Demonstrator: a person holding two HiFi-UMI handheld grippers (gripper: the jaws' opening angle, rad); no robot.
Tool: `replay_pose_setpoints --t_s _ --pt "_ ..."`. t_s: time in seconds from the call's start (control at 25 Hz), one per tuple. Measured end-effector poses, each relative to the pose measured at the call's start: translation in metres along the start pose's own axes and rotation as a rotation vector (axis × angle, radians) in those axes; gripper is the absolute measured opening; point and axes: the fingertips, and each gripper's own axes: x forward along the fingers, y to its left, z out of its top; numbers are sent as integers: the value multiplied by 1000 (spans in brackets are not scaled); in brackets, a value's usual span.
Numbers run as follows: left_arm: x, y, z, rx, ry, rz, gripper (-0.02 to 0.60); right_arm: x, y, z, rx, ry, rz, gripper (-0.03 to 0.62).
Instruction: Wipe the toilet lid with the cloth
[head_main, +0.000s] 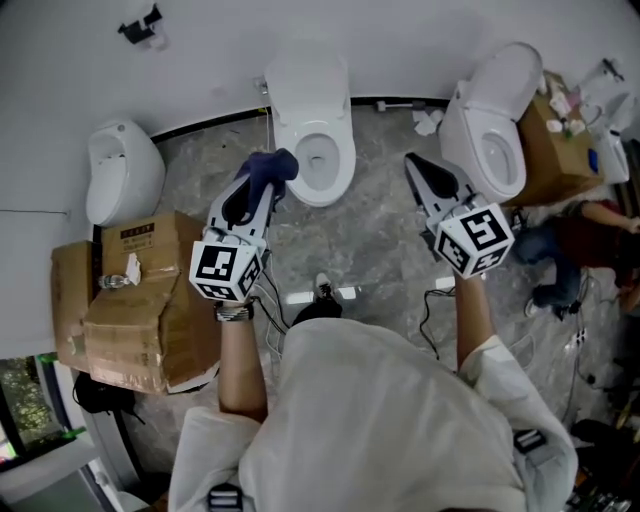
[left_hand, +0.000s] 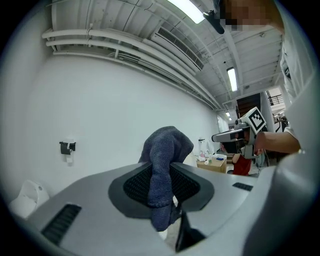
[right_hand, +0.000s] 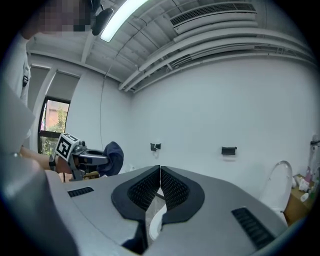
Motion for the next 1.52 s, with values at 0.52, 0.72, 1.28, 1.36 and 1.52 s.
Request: replay_pose_setpoints --t_s 0.52,0.72,1.28,1.36,1.52 --pt "89 99 -10 -25 7 14 95 121 -52 4 17 -3 -18 29" --pt "112 127 -12 -40 9 1 95 153 -68 7 33 -15 -43 29" --pt "204 184 -34 -101 31 50 95 212 -132 -19 44 21 -67 29" --pt "222 195 -39 -110 36 70 95 229 -148 -22 43 21 -58 29" --pt "263 220 -57 -124 57 110 95 264 -181 -32 34 27 -47 29"
